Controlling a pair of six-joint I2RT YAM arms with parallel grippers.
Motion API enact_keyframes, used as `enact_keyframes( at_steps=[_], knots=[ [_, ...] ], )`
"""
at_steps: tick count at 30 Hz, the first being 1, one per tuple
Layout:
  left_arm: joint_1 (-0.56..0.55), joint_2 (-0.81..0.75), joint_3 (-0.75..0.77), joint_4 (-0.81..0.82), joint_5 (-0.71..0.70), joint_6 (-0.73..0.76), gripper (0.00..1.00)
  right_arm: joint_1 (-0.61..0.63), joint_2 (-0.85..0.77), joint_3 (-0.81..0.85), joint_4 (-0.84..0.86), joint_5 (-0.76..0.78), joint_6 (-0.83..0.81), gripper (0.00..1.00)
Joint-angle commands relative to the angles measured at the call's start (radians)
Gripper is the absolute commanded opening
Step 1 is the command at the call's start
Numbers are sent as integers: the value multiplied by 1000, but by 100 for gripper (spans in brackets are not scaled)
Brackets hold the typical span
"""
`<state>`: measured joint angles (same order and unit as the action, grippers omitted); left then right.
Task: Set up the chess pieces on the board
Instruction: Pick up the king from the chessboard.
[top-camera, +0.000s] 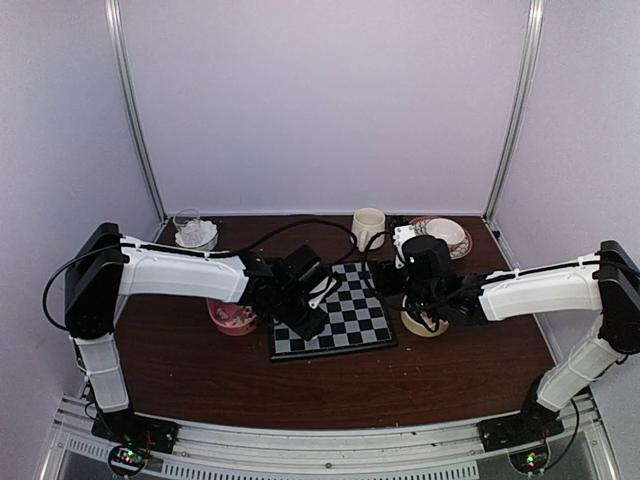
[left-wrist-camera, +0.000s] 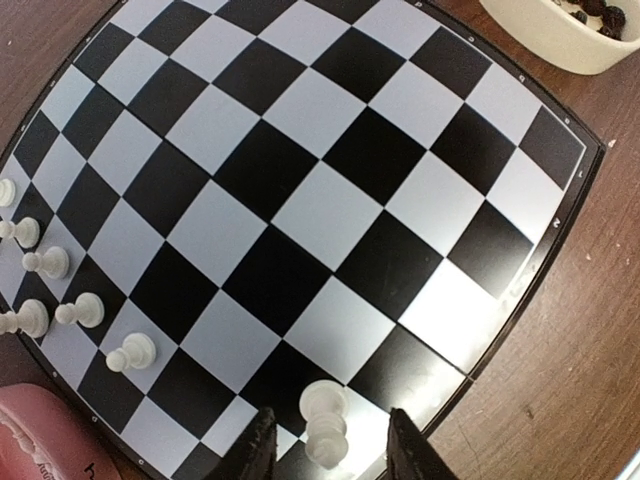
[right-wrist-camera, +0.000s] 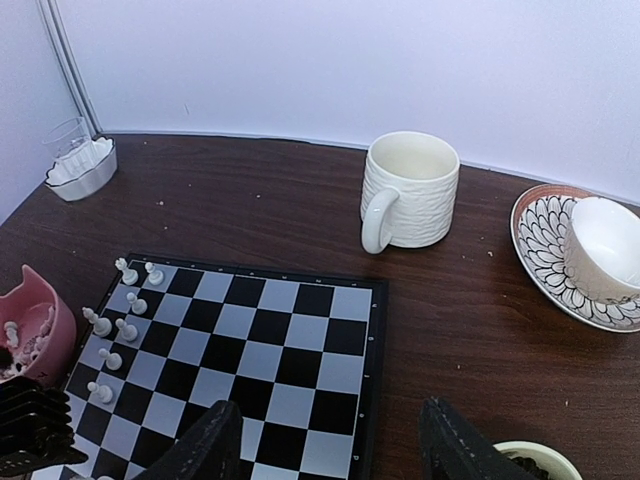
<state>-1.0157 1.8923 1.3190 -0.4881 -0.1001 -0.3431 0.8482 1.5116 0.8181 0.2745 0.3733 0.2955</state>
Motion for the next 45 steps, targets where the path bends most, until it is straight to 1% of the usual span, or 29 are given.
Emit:
enact_keyframes(
  at_steps=[1, 3, 8, 13, 21, 27, 34, 36, 39, 42, 45],
  knots=[
    [-4, 21, 35, -6, -14, 6, 34, -1, -18, -12, 19, -8, -2, 63],
    [-3, 24, 37, -8, -13, 7, 32, -1, -17, -11, 19, -10, 0, 63],
    [-4, 35, 47, -21, -15, 9, 31, -1, -17, -15, 25, -19, 0, 63],
    [-3, 43, 57, -33, -13, 12, 28, 0, -19, -14, 24, -25, 0, 63],
    [-4, 26, 55, -41, -31, 18, 14, -1, -20, -17, 27, -33, -2, 63],
    [-3, -47, 19, -12, -23, 36, 9, -1, -22, -17, 30, -36, -6, 63],
    [0, -172, -70, 66, -75, 44, 9, -1, -22, -17, 31, -38, -9, 63],
    [7, -208, -96, 85, -94, 43, 6, -1, -22, -17, 32, -39, -10, 63],
    [29, -264, -148, 127, -125, 34, 3, -1, -21, -17, 33, -40, -11, 63],
    [75, -314, -203, 170, -140, 17, 3, -1, -21, -17, 33, -43, -11, 63],
    [114, -319, -227, 186, -139, 4, 3, -1, -20, -18, 35, -46, -9, 63]
  ],
)
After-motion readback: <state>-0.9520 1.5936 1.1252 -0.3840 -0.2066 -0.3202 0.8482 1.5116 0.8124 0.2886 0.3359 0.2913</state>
